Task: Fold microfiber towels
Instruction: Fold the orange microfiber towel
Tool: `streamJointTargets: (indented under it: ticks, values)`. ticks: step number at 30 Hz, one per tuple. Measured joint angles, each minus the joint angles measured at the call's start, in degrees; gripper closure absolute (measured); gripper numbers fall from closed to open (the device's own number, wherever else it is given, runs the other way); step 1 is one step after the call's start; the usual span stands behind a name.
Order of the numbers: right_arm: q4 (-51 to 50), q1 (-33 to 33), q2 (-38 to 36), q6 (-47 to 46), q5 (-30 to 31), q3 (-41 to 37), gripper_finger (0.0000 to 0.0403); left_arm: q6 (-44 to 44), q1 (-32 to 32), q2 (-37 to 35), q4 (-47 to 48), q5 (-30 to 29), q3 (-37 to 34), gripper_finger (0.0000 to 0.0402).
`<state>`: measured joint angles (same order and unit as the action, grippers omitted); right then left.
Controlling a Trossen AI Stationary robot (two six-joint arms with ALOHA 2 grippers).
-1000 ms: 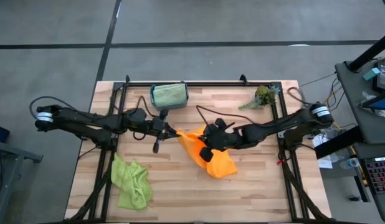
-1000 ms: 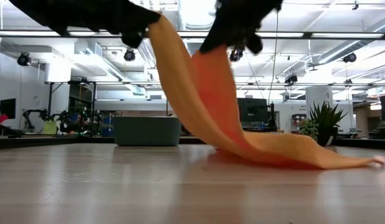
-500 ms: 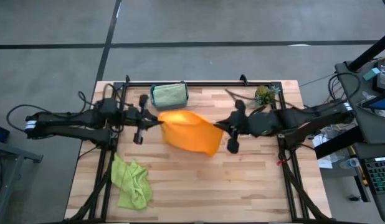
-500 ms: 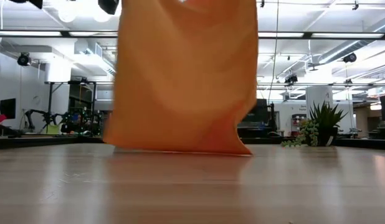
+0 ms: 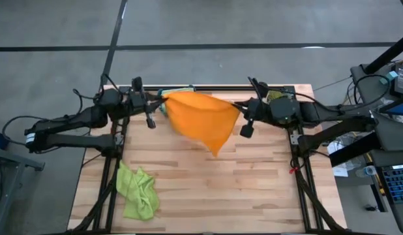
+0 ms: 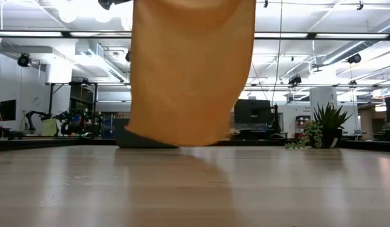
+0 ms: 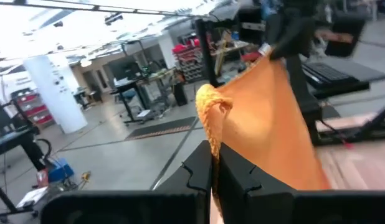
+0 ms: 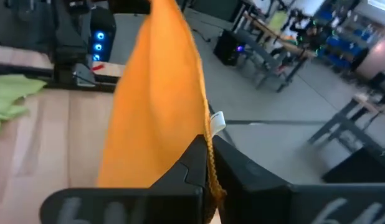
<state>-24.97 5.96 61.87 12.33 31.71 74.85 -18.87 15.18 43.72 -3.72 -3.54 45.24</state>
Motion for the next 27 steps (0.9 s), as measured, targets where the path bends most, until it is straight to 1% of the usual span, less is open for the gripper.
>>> streamJointTargets:
  ticks: [2, 4, 7, 11, 15, 17, 19, 21, 24, 27]
  values:
    - [0.1, 0.0, 0.0, 1.2, -0.2, 0.0, 0.0394, 0.9, -0.1, 0.7, 0.0, 0.2, 0.4, 0.0402]
    - [-0.6, 0.0, 0.0, 0.6, -1.5, 0.1, 0.0394, 0.9, -0.4, 0.9, 1.3, 2.7, 0.2, 0.0402]
    - [-2.1, 0.6, 0.0, -1.6, -7.0, 0.4, 0.0394, 0.5, -1.1, 0.7, 6.3, 8.4, -0.1, 0.0402]
    - [-5.7, 2.0, 0.1, -7.6, -13.3, 0.3, 0.0394, 0.5, -2.7, -0.7, 15.4, 12.9, -0.4, 0.0402]
    - [-10.5, 4.7, 1.4, -13.8, -20.8, -0.1, 0.0394, 2.3, -6.2, -0.6, 22.6, 18.3, -0.7, 0.0402]
    - [-11.7, 6.7, 3.0, -17.0, -23.6, -0.2, 0.0394, 4.6, -8.7, 0.3, 22.9, 19.0, -0.7, 0.0402]
    - [-12.1, 8.9, 5.1, -19.7, -25.8, -0.2, 0.0394, 8.2, -11.4, 1.6, 20.9, 19.1, -1.7, 0.0402]
    - [-12.0, 11.3, 7.7, -22.1, -26.2, -0.2, 0.0394, 10.1, -14.3, 3.4, 18.0, 19.0, -3.3, 0.0402]
    - [-12.0, 14.3, 12.1, -24.9, -26.2, -0.2, 0.0394, 13.1, -19.1, 6.4, 16.7, 18.9, -5.4, 0.0402]
    - [-12.1, 16.5, 16.4, -29.3, -26.5, -0.3, 0.0394, 18.8, -23.8, 9.6, 16.1, 18.2, -5.7, 0.0402]
